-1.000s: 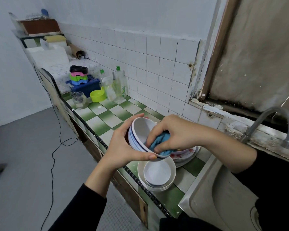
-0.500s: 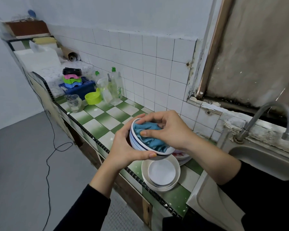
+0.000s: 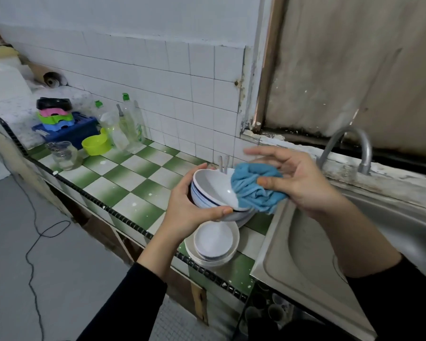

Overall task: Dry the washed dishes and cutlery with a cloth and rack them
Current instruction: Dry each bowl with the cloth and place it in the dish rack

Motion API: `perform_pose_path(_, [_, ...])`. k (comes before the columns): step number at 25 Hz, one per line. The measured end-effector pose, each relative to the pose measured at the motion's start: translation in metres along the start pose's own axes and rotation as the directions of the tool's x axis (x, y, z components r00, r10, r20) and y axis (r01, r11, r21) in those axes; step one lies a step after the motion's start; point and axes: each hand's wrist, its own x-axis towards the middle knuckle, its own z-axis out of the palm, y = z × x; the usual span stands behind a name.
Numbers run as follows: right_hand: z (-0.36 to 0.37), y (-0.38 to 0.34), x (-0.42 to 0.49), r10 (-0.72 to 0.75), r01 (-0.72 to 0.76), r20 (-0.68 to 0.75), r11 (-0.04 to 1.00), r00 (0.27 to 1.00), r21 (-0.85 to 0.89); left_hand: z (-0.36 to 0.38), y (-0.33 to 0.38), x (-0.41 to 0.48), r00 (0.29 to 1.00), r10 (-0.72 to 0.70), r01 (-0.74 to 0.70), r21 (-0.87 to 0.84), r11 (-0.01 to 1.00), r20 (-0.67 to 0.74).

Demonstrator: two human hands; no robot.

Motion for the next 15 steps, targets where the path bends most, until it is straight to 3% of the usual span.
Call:
perform_pose_path(3, [-0.029,-0.007,-0.041,-0.057,0.032,-0.219,0.992,0.974,-0.118,0.036,0.007,-0.002,0.996,-0.052,0.051,-0.015,0.999,-0.076])
perform_pose_path(5, [-0.043,-0.008,-0.071,-0.080,0.018,-0.301,0.979,0.950,-0.203,0.069,0.017,-0.005,0.982,-0.132,0.113,-0.137,0.984,-0.138])
perform_pose_path(10, [-0.063,-0.010,-0.144,-0.199,-0.025,-0.335,0.827,0.921,-0.561,0.158,0.050,-0.033,0.926,-0.363,0.278,-0.468,0.839,-0.101])
perform_pose_path(15, [-0.082,-0.033,-0.221,-0.208,-0.083,-0.256,0.602,0.944,-0.794,0.238,0.078,-0.071,0.877,-0.467,0.430,-0.616,0.660,0.113])
